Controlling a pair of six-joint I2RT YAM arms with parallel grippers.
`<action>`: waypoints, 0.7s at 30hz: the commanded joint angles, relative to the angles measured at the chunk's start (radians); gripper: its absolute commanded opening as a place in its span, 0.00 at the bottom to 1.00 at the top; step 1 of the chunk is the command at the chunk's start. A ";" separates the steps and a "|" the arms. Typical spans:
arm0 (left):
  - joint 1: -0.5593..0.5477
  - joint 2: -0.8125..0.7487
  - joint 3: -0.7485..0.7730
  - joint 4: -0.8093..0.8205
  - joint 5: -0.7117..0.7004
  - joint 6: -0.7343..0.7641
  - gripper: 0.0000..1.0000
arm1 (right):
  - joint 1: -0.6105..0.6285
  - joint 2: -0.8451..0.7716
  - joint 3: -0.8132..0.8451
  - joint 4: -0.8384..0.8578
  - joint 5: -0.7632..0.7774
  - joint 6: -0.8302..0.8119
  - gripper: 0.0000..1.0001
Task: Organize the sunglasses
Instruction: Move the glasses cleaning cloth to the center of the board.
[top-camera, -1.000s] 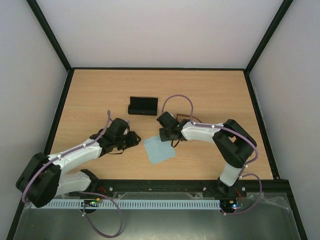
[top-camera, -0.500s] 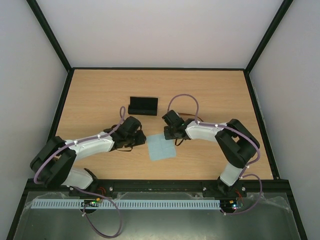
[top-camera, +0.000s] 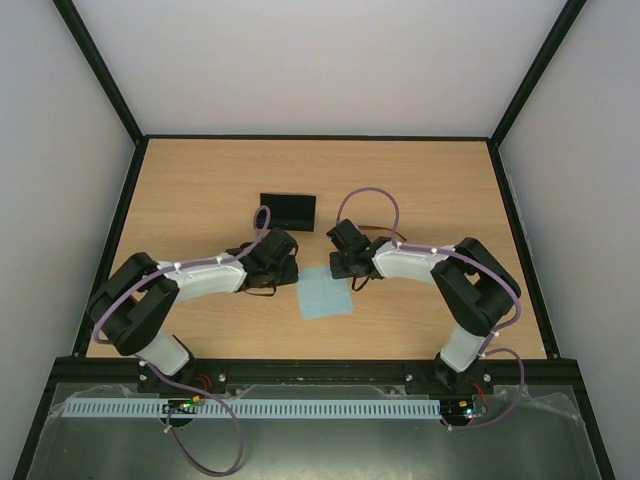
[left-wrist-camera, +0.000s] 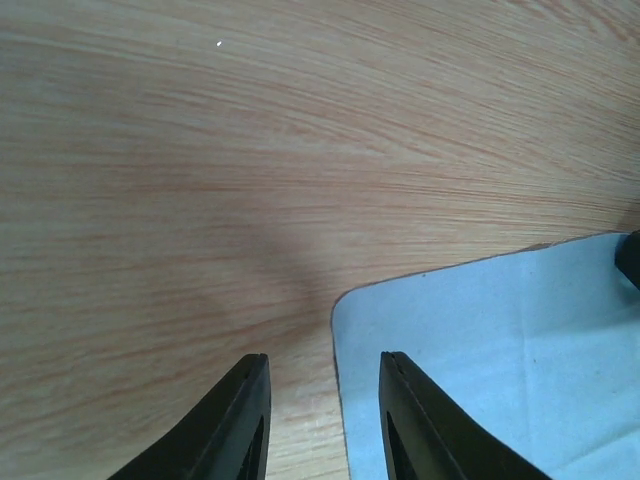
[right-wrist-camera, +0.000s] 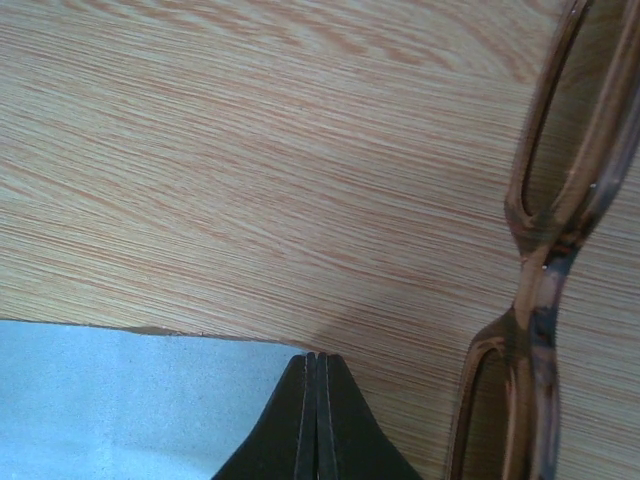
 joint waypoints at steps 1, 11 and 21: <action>-0.016 0.041 0.049 -0.017 -0.044 0.027 0.31 | -0.008 -0.025 -0.016 0.006 0.003 -0.012 0.01; -0.052 0.112 0.094 -0.050 -0.102 0.036 0.25 | -0.008 -0.034 -0.023 0.010 -0.006 -0.010 0.01; -0.059 0.161 0.108 -0.052 -0.144 0.051 0.19 | -0.009 -0.038 -0.031 0.018 -0.016 -0.010 0.01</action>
